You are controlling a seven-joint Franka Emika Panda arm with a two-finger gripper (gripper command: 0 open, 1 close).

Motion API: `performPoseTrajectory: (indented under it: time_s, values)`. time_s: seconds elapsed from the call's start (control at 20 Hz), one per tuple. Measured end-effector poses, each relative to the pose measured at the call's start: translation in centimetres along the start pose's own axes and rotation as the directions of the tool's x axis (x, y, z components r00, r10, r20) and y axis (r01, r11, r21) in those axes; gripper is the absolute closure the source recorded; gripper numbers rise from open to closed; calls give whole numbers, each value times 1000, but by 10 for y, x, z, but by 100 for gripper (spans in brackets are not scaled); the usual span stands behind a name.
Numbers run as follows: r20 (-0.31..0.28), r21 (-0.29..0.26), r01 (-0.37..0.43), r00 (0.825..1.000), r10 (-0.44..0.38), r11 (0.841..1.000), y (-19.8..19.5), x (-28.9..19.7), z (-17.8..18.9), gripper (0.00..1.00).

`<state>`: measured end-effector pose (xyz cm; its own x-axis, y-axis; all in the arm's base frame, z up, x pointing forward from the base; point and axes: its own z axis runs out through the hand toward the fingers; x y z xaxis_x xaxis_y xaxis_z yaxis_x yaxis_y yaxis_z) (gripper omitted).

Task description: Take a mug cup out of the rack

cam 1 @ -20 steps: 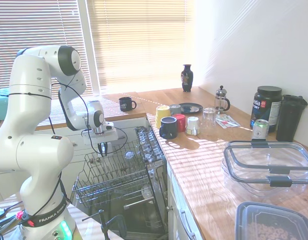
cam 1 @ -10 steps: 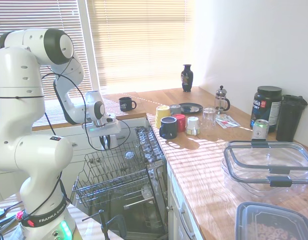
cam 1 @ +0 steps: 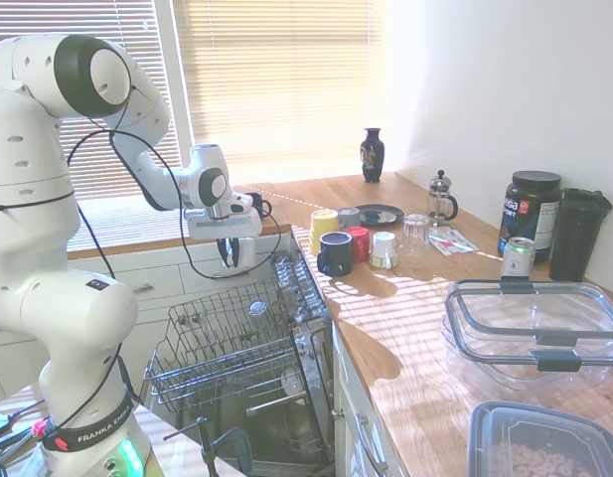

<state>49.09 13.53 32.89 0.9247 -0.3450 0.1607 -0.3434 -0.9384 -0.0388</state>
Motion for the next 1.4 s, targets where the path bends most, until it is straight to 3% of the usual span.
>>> performPoseTrajectory:
  time_s: [0.45, 0.65, 1.0, 1.4]
  values:
    - [-43, -5, -78, 996, 78, 997, 1, 67, -71, 100]
    - [-38, -3, -78, 996, 78, 997, 13, 107, -89, 100]
    - [19, -23, -43, 999, 44, 999, 23, 185, -53, 100]
    - [52, -32, -34, 998, 35, 999, 14, 216, -20, 100]
